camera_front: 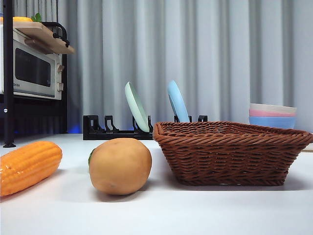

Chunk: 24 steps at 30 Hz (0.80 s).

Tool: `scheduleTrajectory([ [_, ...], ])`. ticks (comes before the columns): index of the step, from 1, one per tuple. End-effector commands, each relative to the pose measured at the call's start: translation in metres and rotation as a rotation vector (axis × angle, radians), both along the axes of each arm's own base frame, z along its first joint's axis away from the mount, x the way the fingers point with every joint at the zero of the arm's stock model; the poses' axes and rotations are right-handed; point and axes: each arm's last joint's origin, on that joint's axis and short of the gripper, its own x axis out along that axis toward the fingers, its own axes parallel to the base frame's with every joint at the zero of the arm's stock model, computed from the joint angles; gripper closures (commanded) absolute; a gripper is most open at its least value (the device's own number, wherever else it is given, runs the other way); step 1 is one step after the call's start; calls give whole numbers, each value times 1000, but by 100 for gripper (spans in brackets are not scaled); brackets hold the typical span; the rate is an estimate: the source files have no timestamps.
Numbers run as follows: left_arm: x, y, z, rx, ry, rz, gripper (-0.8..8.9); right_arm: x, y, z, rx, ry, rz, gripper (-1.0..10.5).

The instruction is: Pick up the basket,pick up the corn from the table,pick up the potato from the table,pick up the cucumber from the table,put all items into the basket

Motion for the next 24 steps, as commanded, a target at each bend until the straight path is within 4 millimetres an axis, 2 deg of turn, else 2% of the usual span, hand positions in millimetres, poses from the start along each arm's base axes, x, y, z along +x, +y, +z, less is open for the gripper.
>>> scheduleTrajectory([
  [1,1,-1,-4,-149,7,-18,816,0,0,-3,119,27,-19,945],
  [6,1,-3,-1,-168,-23,-67,820,0,0,-1,119,12,-17,951],
  [10,-1,-3,13,-162,-52,-71,822,-1,0,11,112,-19,-15,957],
  [17,-2,-3,55,-148,-89,-75,822,0,0,47,68,-48,-7,957],
  [24,10,-3,97,-134,-56,-134,822,18,1,88,-13,-3,12,956],
])
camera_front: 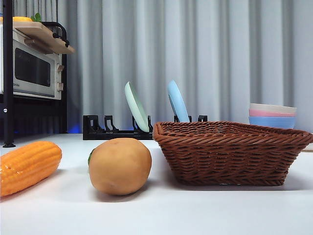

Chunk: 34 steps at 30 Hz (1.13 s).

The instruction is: Pick up the basket,pick up the corn from the table,pick up the potato from the table,pick up the cucumber from the table,put all items into the basket

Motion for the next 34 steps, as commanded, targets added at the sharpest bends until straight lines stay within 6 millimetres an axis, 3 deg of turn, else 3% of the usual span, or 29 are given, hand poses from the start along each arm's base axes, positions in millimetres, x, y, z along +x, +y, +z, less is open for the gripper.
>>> scheduleTrajectory([
  [1,7,0,15,18,24,-42,822,11,0,17,-62,22,14,956],
  [7,28,0,40,34,157,-158,822,43,3,43,-130,146,88,955],
  [13,53,0,44,31,305,-276,819,78,7,52,-158,334,248,948],
  [16,63,-1,39,13,345,-343,812,93,9,50,-141,389,342,938],
  [18,68,-2,36,1,369,-366,769,101,10,47,-135,411,369,835],
  [20,71,-4,33,-1,387,-377,580,108,11,43,-133,438,376,668],
  [22,73,-5,32,-2,394,-386,441,113,12,38,-134,461,383,592],
  [34,77,-13,33,-9,376,-419,436,162,22,5,-145,626,439,600],
])
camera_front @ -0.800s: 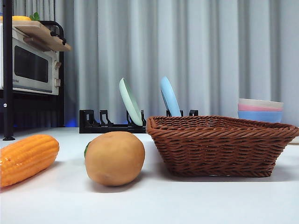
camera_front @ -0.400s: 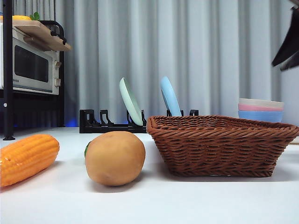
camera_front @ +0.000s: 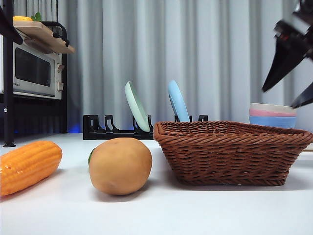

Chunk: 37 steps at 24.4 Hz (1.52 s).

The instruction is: Pick up the basket,pick up the corn from the table,pick up the potato from the table,pick up the cucumber from the table,put all items into the basket

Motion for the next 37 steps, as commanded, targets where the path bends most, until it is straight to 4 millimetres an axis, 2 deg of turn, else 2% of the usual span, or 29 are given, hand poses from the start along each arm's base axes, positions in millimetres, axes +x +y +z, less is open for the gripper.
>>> scheduleTrajectory([
  [1,0,-2,1,-3,-6,-6,436,15,4,-12,-18,41,28,601],
  [9,-1,-5,-1,-5,18,-27,436,49,20,-47,-33,162,86,628],
  [14,-1,-8,-1,-6,26,-39,437,56,25,-57,-33,172,97,958],
  [17,-1,-11,-1,-27,37,-43,440,55,24,-51,-13,175,67,963],
  [20,2,-18,1,-27,8,-86,439,49,23,-35,8,139,43,963],
  [22,9,-27,1,-45,14,-112,439,40,22,-15,17,85,38,963],
  [27,45,-59,-8,33,142,-137,439,11,18,36,45,-83,18,963],
  [31,82,-96,-27,180,281,-131,440,-19,14,71,47,-216,6,963],
  [37,124,-138,-67,345,400,-119,441,-57,8,98,20,-313,-40,963],
])
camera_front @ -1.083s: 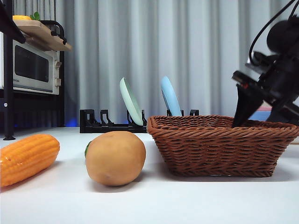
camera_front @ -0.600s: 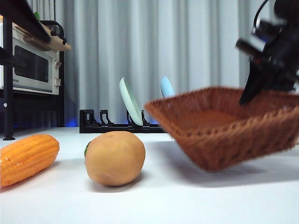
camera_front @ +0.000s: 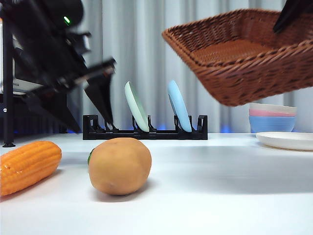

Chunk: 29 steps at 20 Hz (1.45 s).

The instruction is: Pick up the basket,pick up the corn from the table,pick up the potato from the table,pick up the cucumber from the table,put all items into the basket

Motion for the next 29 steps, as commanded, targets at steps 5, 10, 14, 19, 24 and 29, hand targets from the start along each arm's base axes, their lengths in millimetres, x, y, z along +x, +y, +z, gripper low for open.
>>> scheduleTrajectory([
  [5,16,-20,-42,80,72,-8,462,-21,-2,18,27,-88,-5,963],
  [10,15,-26,-45,101,56,-71,821,-21,-3,17,26,-83,-6,963],
  [14,12,-23,-26,79,1,-63,821,-16,-3,14,-1,-67,-49,963],
  [19,-22,-4,69,-70,-290,-36,821,10,1,-7,-6,34,-38,963],
  [24,-79,-3,143,-347,-530,-78,821,39,17,-30,53,141,-33,963],
  [29,-94,-44,135,-375,-497,-154,822,46,41,-33,176,156,105,963],
])
